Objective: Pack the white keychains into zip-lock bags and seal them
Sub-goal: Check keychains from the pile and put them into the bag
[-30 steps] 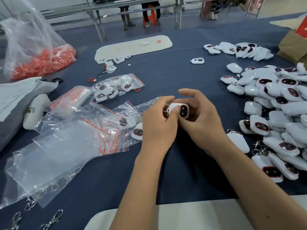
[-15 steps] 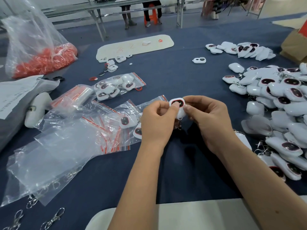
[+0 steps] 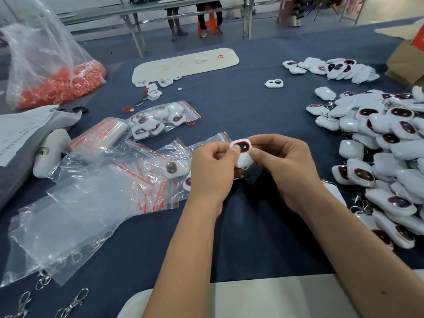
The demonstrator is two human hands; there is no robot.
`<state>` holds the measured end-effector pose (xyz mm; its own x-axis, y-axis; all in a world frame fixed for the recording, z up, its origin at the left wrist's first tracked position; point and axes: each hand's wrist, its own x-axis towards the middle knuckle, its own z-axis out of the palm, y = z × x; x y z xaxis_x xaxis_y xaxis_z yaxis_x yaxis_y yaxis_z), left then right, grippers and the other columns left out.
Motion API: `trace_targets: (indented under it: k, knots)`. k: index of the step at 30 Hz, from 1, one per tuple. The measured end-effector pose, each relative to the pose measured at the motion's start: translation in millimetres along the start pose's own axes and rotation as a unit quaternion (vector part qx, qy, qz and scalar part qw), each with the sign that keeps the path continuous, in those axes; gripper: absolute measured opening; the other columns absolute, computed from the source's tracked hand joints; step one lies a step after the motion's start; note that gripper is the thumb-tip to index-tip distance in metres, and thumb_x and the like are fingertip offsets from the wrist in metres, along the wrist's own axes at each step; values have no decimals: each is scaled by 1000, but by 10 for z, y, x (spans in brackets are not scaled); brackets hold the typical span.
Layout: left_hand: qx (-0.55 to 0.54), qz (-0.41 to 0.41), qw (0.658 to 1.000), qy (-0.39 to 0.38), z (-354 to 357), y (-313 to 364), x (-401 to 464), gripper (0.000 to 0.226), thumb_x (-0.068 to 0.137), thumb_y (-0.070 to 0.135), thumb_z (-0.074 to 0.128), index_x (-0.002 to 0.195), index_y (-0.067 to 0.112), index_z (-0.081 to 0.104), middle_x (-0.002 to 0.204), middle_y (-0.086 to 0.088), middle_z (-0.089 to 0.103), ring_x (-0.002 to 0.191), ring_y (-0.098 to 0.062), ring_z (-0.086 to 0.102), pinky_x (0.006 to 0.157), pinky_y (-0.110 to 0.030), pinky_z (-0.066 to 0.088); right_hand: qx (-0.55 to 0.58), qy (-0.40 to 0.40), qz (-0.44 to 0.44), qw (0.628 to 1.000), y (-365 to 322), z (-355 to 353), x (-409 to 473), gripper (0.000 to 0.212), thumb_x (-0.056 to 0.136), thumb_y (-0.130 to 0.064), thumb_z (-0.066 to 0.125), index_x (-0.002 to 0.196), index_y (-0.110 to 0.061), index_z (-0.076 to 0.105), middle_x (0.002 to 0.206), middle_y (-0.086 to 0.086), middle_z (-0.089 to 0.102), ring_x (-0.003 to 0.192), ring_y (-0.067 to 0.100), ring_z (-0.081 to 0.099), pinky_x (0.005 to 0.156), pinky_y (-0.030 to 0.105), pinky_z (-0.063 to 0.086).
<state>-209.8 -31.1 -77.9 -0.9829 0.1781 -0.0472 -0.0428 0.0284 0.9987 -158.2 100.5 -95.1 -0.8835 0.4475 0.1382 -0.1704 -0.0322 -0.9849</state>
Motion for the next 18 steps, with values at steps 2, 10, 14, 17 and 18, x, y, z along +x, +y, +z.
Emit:
trace_targets:
  k: [2,10,14,17,18]
  knots:
    - [26,15,1000,6,4,-10,12,17,97,12,67,88,0,73,90,-28,70,73,-24,63,72,-48,64,-4,-4,-1,1000,-2,2,-3,18,94,4,70,104,-9,79,98,5,81,96,21,78,87,28,60]
    - [23,18,1000,-8,-16,-15,6,15,98,13,66,87,7,74,84,-20,72,69,-16,64,63,-33,58,-6,-9,-7,1000,-12,-2,-11,18,94,4,70,105,-8,78,99,5,81,96,22,78,86,29,60]
    - [34,27,999,-6,-11,-7,-3,14,98,15,67,91,5,74,92,-25,71,74,-24,64,74,-47,61,-4,-12,-8,1000,-10,-3,-7,18,94,3,70,105,-9,77,99,5,81,97,23,78,87,29,60]
    - [27,23,999,-3,0,-4,-11,14,99,14,66,94,2,73,94,-26,71,73,-19,63,69,-41,63,-2,-12,-5,1000,-7,-10,-5,19,95,3,69,105,-10,77,100,5,81,97,23,78,88,31,60]
    - [29,25,999,-2,-2,-3,-10,14,99,14,66,94,2,72,93,-25,71,71,-18,63,63,-35,62,0,-17,-3,1000,-9,-7,-5,19,95,3,68,106,-10,77,100,5,81,96,22,78,86,30,59]
